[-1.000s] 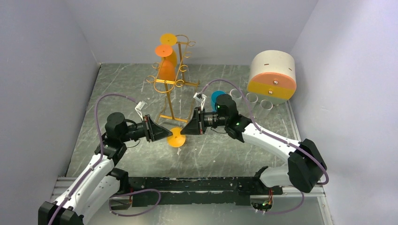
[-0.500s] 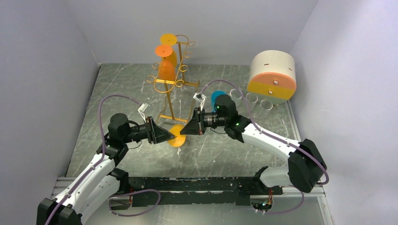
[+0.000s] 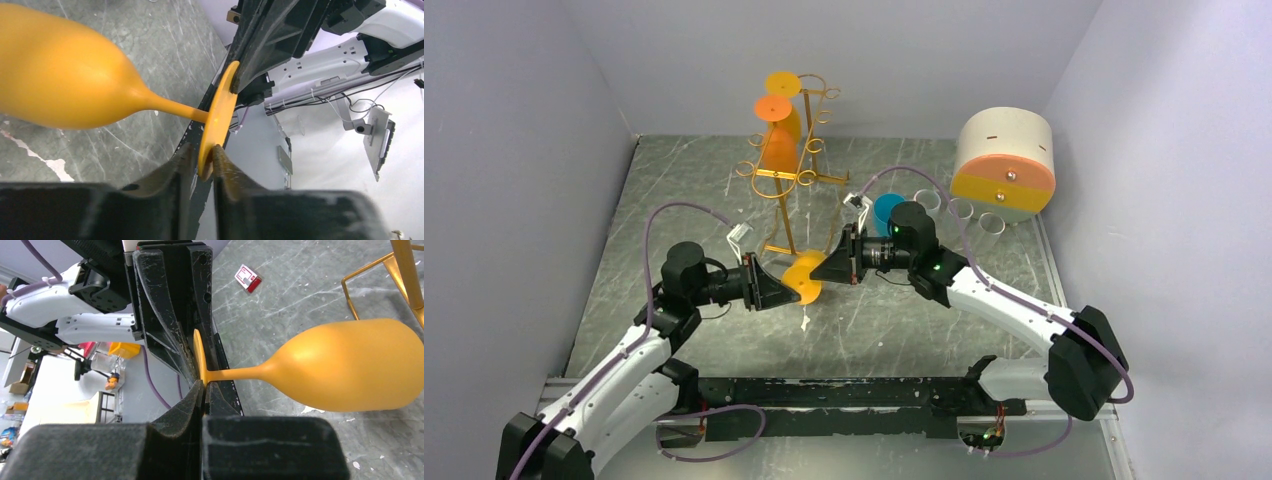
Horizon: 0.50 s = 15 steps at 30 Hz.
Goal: Take the wine glass off the wine glass rack
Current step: Place the wine glass at the center of the board.
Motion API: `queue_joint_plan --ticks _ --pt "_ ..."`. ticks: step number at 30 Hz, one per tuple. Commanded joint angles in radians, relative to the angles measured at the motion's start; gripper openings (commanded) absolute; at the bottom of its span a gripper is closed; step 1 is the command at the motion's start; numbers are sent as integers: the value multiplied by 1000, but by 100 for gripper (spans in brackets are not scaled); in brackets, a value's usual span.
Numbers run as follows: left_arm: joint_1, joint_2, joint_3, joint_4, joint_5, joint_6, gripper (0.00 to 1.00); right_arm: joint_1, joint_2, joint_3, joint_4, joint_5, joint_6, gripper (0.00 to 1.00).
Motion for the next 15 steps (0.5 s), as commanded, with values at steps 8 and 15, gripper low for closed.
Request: queue_joint_plan --ticks 8,15 --pt "-39 14 28 54 -1 31 7 4 -51 -13 67 -96 -25 6" --pt "-49 -9 5 93 25 35 7 3 -100 -27 45 12 -54 34"
